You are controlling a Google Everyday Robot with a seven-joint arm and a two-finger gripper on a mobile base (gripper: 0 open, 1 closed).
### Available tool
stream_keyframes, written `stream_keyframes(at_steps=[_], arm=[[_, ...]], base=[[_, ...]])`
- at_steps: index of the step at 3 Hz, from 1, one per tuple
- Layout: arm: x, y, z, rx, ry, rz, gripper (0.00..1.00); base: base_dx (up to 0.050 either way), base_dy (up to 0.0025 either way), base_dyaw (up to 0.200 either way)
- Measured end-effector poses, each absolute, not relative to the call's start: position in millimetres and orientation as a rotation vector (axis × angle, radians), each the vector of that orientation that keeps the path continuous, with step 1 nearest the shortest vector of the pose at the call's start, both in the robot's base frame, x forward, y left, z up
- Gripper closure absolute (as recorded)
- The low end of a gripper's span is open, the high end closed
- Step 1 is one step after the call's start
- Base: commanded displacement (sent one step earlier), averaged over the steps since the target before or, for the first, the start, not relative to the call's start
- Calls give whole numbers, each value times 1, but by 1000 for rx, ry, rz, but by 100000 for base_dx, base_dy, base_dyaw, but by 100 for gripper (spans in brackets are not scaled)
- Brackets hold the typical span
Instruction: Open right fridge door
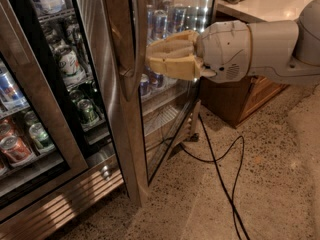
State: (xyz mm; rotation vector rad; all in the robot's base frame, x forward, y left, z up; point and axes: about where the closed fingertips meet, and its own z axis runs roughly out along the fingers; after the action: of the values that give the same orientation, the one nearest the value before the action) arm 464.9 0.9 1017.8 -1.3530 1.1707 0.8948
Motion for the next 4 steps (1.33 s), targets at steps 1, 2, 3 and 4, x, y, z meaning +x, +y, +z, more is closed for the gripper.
stream_keyframes(at_steps=[1, 2, 3, 4], arm=[[472, 1, 1019, -1340, 1186, 910, 100], [491, -2, 972, -1242, 1302, 1012, 100], [504, -1, 915, -1148, 1421, 1101, 100], [510, -1, 884, -1095, 1470, 1141, 100]], base=[[0, 0, 0], [0, 0, 0], [0, 0, 0], [0, 0, 0]])
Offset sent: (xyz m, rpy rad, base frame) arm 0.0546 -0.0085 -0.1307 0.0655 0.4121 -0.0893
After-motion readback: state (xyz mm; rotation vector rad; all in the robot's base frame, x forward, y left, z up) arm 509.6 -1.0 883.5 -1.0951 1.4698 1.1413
